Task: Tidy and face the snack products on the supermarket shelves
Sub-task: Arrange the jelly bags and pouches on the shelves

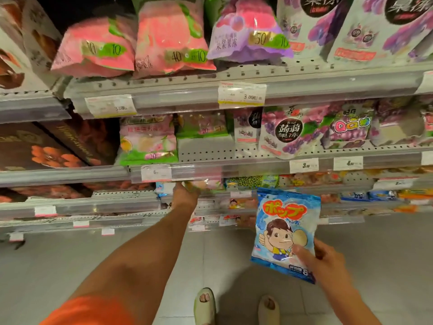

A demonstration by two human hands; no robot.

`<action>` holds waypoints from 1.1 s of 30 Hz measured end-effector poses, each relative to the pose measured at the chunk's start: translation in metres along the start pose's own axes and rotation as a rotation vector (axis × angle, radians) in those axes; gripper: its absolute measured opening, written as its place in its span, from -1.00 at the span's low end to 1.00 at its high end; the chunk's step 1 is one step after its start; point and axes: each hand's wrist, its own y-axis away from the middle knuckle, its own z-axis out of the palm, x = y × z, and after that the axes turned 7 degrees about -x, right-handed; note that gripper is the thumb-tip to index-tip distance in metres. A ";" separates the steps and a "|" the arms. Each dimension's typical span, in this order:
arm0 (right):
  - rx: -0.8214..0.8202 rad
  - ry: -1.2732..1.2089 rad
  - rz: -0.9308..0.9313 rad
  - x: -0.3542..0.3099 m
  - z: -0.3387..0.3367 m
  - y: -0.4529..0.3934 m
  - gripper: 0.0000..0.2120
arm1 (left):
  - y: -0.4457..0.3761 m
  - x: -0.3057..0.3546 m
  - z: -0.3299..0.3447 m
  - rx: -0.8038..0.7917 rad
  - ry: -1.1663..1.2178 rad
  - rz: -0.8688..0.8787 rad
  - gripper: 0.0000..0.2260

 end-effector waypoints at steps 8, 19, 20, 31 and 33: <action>0.055 -0.058 0.048 0.012 0.010 0.035 -0.82 | -0.063 -0.018 -0.007 -0.025 0.128 -0.036 -0.58; -0.022 -0.019 0.080 0.029 0.037 0.016 -0.80 | -0.019 -0.064 -0.032 -0.052 0.064 0.434 -0.86; -0.028 0.005 0.092 0.031 0.042 0.011 -0.81 | -0.009 -0.074 -0.034 -0.039 0.060 0.457 -0.84; -0.169 0.291 0.097 0.057 0.082 -0.053 -0.81 | 0.099 -0.185 -0.056 0.142 0.409 0.137 -0.81; -0.221 0.293 0.039 0.058 0.087 -0.073 -0.83 | 0.114 -0.200 -0.050 0.186 0.425 0.095 -0.83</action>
